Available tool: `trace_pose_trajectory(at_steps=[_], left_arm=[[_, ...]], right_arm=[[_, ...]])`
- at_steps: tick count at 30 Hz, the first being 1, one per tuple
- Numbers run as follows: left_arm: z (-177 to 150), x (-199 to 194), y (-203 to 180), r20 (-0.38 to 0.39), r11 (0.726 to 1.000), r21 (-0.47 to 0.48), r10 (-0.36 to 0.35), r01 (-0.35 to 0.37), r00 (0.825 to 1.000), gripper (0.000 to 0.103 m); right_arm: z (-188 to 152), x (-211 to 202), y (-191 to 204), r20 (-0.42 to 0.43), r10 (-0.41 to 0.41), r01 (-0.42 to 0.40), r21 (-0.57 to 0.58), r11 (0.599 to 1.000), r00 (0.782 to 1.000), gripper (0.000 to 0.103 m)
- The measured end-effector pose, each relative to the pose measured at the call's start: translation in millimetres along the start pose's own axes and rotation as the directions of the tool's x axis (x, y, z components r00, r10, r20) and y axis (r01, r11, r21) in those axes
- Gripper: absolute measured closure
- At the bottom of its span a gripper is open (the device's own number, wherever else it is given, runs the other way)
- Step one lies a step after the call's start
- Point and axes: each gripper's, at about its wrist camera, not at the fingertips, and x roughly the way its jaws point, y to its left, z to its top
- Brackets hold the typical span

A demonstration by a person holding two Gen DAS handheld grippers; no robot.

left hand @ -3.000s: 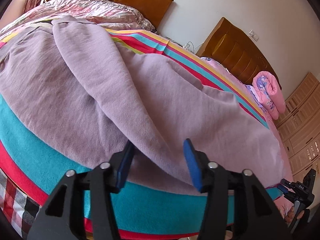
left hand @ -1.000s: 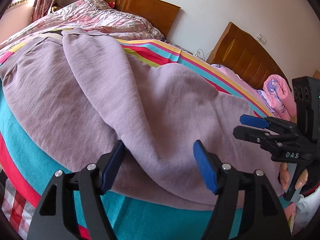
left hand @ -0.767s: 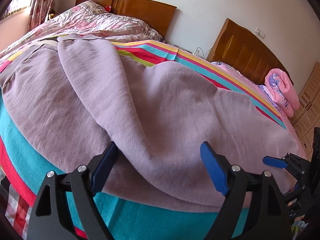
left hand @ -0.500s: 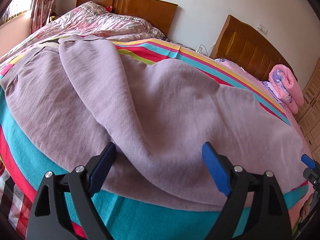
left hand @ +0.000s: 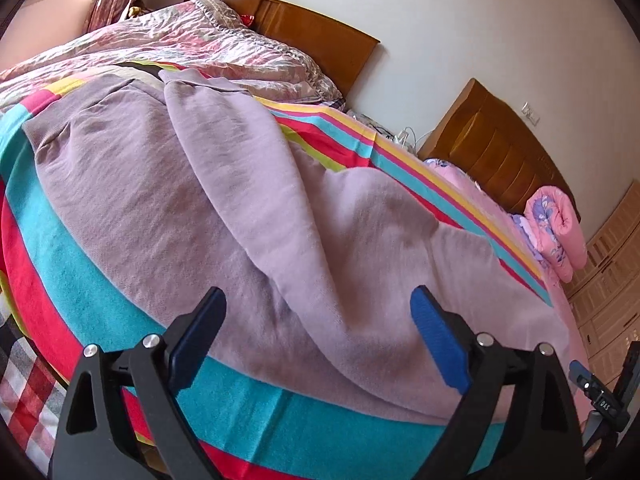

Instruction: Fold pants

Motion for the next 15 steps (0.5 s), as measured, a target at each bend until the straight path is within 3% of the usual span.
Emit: trace_pose_trajectory(at_steps=[2, 4, 8, 12, 15], left_arm=[[20, -6, 30, 0.036, 0.995, -0.091, -0.043, 0.047, 0.998, 0.01], [43, -5, 61, 0.069, 0.985, -0.17, -0.026, 0.038, 0.997, 0.012], [103, 12, 97, 0.097, 0.983, -0.184, 0.03, -0.011, 0.995, 0.027], [171, 33, 110, 0.121, 0.986, -0.154, 0.081, -0.062, 0.989, 0.027], [215, 67, 118, 0.051, 0.979, -0.127, 0.164, -0.157, 0.985, 0.029]], right_arm=[[20, 24, 39, -0.027, 0.064, -0.066, -0.104, 0.992, 0.998, 0.017], [39, 50, 84, -0.053, 0.12, -0.129, -0.212, 0.969, 0.991, 0.018], [73, 95, 177, -0.101, 0.273, -0.291, -0.381, 0.878, 0.957, 0.027], [99, 132, 268, -0.161, 0.423, -0.444, -0.484, 0.754, 0.892, 0.034], [112, 170, 324, -0.237, 0.458, -0.512, -0.502, 0.697, 0.857, 0.05]])
